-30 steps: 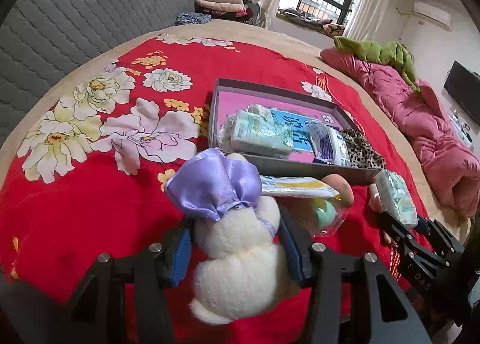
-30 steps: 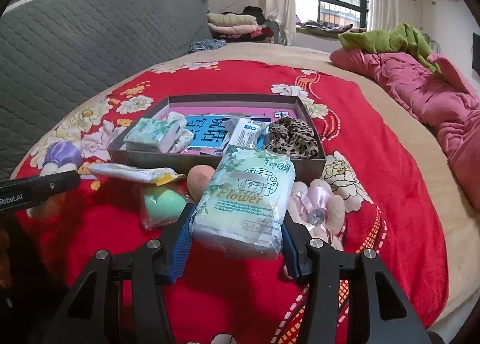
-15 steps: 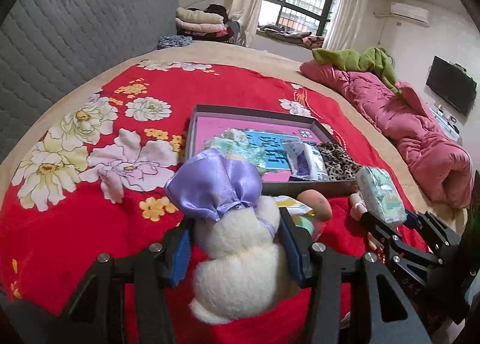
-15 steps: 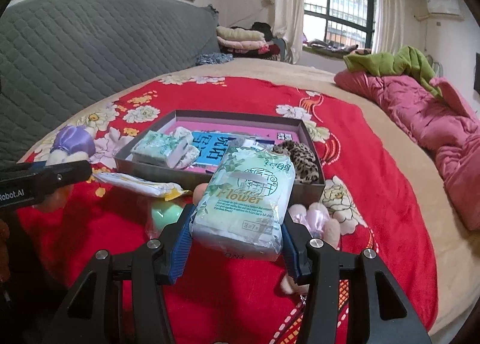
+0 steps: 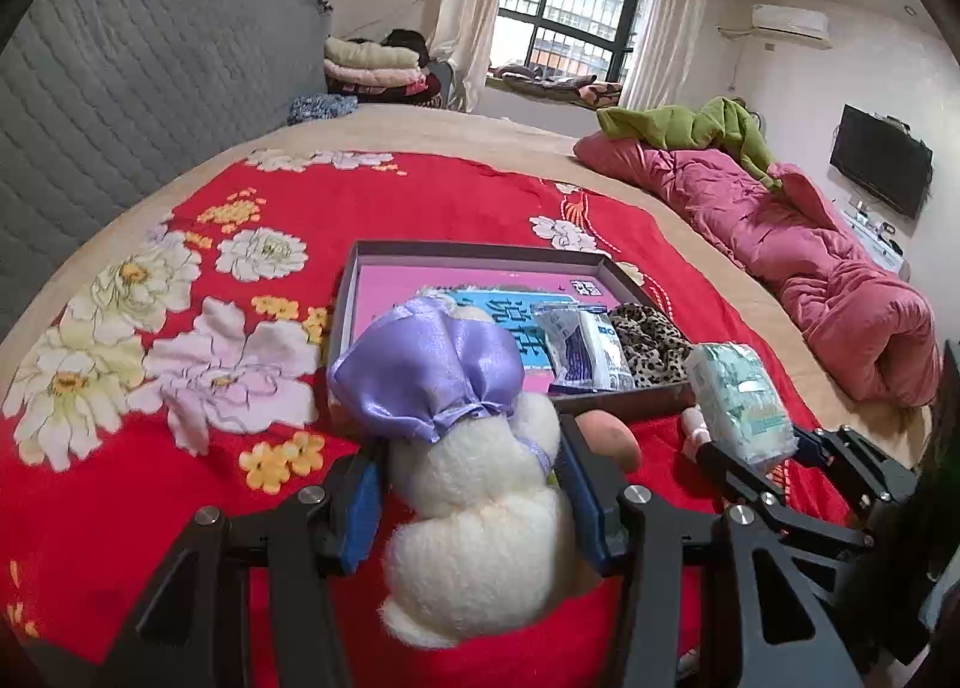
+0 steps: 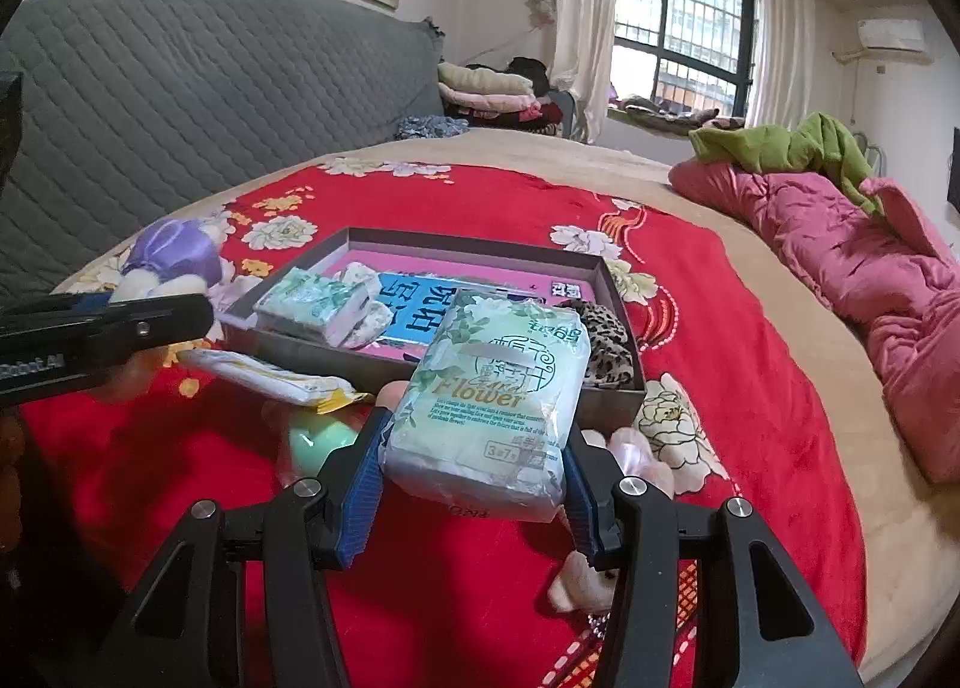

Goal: Organize soft objects
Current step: 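Lift and carry the tissue pack and plush bear over the tray with both tools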

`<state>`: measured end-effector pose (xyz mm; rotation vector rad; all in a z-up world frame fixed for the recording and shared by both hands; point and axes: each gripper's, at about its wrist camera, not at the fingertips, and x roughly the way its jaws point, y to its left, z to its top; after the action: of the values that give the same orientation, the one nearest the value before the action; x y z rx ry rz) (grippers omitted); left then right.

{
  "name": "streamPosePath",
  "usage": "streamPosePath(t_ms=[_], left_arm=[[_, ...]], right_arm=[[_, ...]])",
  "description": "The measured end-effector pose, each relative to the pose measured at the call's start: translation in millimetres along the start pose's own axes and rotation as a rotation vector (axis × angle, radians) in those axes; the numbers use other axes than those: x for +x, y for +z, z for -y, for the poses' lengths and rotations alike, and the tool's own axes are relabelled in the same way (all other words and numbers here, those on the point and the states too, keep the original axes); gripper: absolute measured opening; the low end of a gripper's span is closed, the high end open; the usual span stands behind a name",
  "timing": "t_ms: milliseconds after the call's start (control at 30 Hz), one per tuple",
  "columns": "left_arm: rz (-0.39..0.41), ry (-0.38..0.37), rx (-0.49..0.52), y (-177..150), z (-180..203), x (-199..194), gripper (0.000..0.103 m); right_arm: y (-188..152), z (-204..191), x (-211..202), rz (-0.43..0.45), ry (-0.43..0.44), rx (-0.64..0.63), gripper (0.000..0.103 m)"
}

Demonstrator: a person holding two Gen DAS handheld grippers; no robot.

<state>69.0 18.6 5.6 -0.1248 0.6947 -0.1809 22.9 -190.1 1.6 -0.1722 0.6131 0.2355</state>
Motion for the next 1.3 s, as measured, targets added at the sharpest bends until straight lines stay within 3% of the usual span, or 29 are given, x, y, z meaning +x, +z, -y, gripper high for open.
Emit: streamPosePath(t_ms=[200,833,1300], left_arm=[[-0.025,-0.025,0.02,3.6,6.9,20.7,0.052],[0.005,-0.088,-0.008,31.1,7.8,39.6,0.052],[0.026,-0.101,0.042,37.9,25.8,48.5,0.052]], right_arm=[[1.6,4.8,4.0,0.005,-0.015,-0.004,0.054],[9.4,9.9,20.0,0.004,-0.061,-0.026,0.053],[25.5,20.8,21.8,0.056,-0.09,-0.031,0.054]])
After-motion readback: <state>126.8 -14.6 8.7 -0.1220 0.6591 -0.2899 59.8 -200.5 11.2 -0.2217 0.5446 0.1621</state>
